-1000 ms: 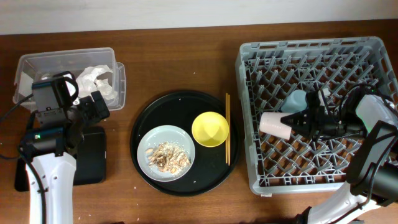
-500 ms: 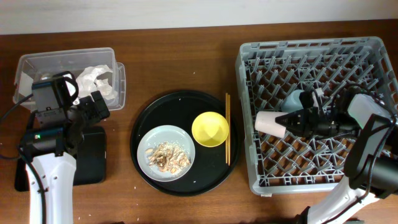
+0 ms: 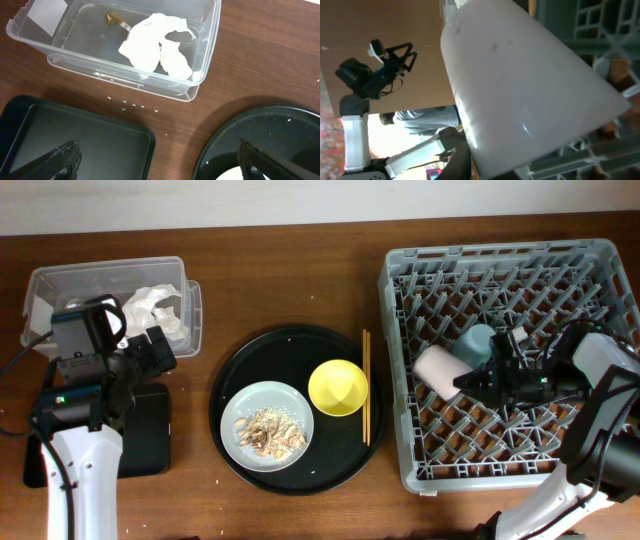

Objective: Sort waste into correct bins and load items into the dishwasher rack
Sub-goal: 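Lower the pink cup into the rack and release it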

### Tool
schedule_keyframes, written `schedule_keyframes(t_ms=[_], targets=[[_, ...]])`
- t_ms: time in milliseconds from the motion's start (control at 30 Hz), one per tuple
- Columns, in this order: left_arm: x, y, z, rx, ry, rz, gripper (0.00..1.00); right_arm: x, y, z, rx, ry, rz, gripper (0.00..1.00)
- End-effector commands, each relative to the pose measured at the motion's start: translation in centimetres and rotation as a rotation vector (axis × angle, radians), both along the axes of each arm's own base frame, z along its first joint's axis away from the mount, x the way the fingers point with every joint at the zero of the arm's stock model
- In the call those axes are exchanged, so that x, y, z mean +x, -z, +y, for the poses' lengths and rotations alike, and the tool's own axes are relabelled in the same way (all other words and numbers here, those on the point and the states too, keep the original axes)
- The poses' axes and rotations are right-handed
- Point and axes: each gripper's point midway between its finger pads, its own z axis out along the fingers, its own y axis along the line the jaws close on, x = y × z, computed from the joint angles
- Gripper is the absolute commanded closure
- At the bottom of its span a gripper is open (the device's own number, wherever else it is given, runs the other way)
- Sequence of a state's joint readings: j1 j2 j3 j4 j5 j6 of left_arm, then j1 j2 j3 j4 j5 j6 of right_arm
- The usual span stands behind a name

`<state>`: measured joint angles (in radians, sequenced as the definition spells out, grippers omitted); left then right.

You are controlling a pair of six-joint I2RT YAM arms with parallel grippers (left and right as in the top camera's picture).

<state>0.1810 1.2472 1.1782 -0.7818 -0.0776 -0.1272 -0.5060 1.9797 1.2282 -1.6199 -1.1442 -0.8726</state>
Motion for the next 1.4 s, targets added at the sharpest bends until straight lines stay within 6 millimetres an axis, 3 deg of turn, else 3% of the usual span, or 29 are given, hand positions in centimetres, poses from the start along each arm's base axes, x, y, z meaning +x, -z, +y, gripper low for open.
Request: schedule_keyframes(t_ms=[0, 200, 500, 633, 700, 800, 900, 1100, 1200, 1267, 1367], targets=[[0.0, -0.3, 0.0, 0.002, 0.006, -0.009, 0.01, -0.5, 2.1, -1.1, -0.088, -0.024, 0.087, 0.93], [0.0, -0.3, 0.0, 0.002, 0.006, -0.009, 0.01, -0.7, 2.3, -1.4, -0.128, -0.015, 0.137, 0.94], [0.0, -0.3, 0.1, 0.002, 0.005, -0.009, 0.01, -2.2, -3.4, -2.0, -0.361, 0.082, 0.078, 0.88], [0.0, -0.3, 0.0, 0.002, 0.006, -0.009, 0.01, -0.5, -5.7, -1.7, -0.511, 0.173, -0.034, 0.87], [0.0, -0.3, 0.1, 0.002, 0.005, -0.009, 0.01, 1.8, -5.4, -1.1, -0.605, 0.209, -0.065, 0.92], [0.0, -0.3, 0.0, 0.002, 0.006, -0.009, 0.01, 5.6, -4.1, 1.9, -0.777, 0.208, -0.128, 0.96], [0.0, -0.3, 0.1, 0.002, 0.005, -0.009, 0.01, 7.1, -2.0, 1.2, -1.072, 0.297, -0.092, 0.96], [0.0, -0.3, 0.1, 0.002, 0.005, -0.009, 0.01, 6.8, 2.3, 1.2, -1.139, 0.223, 0.028, 0.96], [0.0, -0.3, 0.1, 0.002, 0.005, -0.009, 0.01, 6.5, 2.4, 0.7, -1.167, 0.224, 0.04, 0.96], [0.0, -0.3, 0.0, 0.002, 0.006, -0.009, 0.01, 5.3, 2.0, -0.2, -1.223, 0.206, 0.091, 0.96], [0.0, -0.3, 0.0, 0.002, 0.006, -0.009, 0.01, 3.1, -0.3, -1.3, -1.283, 0.193, 0.195, 0.96]])
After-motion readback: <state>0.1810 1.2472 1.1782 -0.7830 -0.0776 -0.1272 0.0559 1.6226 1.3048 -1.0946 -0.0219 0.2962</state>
